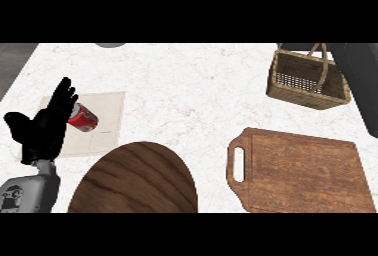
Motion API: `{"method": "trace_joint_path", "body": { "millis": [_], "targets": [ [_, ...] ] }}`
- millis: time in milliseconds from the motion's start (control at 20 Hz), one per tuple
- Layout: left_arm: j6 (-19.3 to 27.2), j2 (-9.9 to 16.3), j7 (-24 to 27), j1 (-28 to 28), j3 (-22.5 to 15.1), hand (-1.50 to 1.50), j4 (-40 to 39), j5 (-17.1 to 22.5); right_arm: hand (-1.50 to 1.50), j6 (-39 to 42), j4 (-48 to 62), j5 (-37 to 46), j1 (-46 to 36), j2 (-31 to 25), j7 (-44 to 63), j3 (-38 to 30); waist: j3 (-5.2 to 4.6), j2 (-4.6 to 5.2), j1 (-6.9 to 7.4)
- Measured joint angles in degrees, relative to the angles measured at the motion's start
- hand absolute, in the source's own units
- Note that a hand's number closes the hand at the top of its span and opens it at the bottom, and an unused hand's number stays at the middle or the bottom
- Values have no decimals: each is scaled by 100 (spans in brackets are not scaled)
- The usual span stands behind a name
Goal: Pick the tomato from the cutting board and place it in the basket
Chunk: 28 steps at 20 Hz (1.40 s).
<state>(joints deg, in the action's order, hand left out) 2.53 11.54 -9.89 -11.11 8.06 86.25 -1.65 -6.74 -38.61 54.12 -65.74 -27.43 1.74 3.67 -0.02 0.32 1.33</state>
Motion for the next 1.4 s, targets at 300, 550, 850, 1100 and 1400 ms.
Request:
{"method": "trace_joint_path", "body": {
  "millis": [300,550,850,1100,1400],
  "targets": [
    [68,-10,-34,-150,9,0,-103,-61,150,553,710,238,-228,-5,-17,100,0,7,-13],
    [61,-58,-19,-67,-14,0,-44,-59,150,434,1197,352,-332,47,-164,-12,2,9,6],
    [42,-117,-35,-16,-97,0,48,-94,150,135,1673,502,-457,36,-383,-125,4,17,25],
    [89,-145,-42,-112,-105,0,-33,-142,150,-86,2057,697,-464,-45,-531,-123,4,30,43],
    [32,-73,43,-180,-21,0,-183,-119,150,-237,2454,875,-573,-46,-578,-134,5,45,67]
  ]
}}
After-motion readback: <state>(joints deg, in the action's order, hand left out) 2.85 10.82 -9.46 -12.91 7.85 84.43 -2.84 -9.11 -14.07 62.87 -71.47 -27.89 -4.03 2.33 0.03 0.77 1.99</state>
